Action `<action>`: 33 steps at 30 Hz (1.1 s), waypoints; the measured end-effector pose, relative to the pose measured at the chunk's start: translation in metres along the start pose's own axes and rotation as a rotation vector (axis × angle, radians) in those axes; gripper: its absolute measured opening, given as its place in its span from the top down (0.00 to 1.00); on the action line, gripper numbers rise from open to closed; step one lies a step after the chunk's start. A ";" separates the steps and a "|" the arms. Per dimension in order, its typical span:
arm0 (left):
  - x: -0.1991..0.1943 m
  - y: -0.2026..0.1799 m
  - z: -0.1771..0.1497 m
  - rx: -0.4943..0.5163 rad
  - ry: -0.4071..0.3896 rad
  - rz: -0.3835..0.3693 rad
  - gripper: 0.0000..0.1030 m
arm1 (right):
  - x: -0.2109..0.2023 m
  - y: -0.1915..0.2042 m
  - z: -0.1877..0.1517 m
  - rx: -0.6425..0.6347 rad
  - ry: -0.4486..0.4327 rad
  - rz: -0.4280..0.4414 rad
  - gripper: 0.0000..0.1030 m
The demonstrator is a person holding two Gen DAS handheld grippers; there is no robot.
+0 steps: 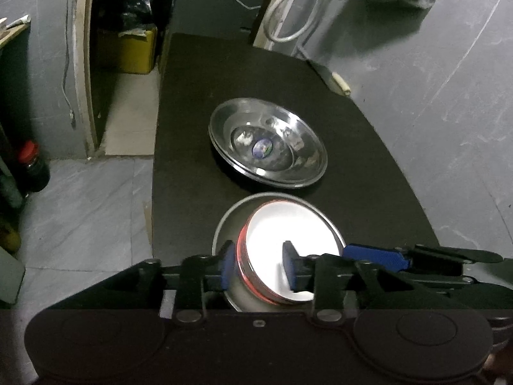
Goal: Organize plates and bowls
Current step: 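Lower the held white bowl into the other red-rimmed white bowl, then open both grippers and move them off the nested bowls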
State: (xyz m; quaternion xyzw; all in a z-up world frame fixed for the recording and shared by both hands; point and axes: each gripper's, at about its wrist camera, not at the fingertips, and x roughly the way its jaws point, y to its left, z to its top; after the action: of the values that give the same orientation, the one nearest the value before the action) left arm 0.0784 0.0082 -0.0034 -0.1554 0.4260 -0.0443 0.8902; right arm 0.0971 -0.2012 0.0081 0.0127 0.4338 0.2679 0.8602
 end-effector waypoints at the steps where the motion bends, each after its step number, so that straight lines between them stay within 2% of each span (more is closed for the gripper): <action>1: -0.003 0.001 0.000 0.000 -0.005 0.002 0.60 | -0.002 0.001 0.000 0.001 -0.011 -0.006 0.63; 2: -0.005 0.001 0.000 -0.003 -0.013 0.002 0.58 | -0.005 0.001 0.001 0.002 -0.023 -0.011 0.61; 5: -0.016 0.005 0.002 -0.017 -0.051 0.006 0.43 | -0.012 0.002 0.001 0.009 -0.059 -0.031 0.50; 7: -0.023 0.006 0.003 -0.020 -0.083 0.011 0.28 | -0.017 0.003 0.000 0.019 -0.081 -0.048 0.43; 13: -0.046 0.017 0.000 -0.027 -0.181 0.044 0.03 | -0.030 0.005 -0.007 0.058 -0.150 -0.118 0.19; 18: -0.060 0.021 0.001 0.002 -0.260 0.092 0.01 | -0.039 0.001 -0.006 0.093 -0.190 -0.139 0.02; 25: -0.073 0.022 0.013 -0.012 -0.295 0.089 0.01 | -0.043 -0.005 0.009 0.072 -0.154 -0.138 0.00; 28: -0.073 0.026 0.026 -0.058 -0.254 0.077 0.01 | -0.045 -0.007 0.014 0.039 -0.133 -0.142 0.00; 31: -0.073 0.022 0.034 -0.071 -0.244 0.095 0.01 | -0.047 -0.009 0.019 0.007 -0.090 -0.135 0.00; 33: -0.071 0.015 0.036 -0.053 -0.244 0.142 0.01 | -0.049 -0.012 0.023 -0.008 -0.065 -0.141 0.00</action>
State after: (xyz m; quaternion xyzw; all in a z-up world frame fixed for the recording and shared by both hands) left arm 0.0603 0.0465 0.0662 -0.1526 0.3256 0.0492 0.9318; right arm 0.0961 -0.2299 0.0553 -0.0128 0.4043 0.2077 0.8906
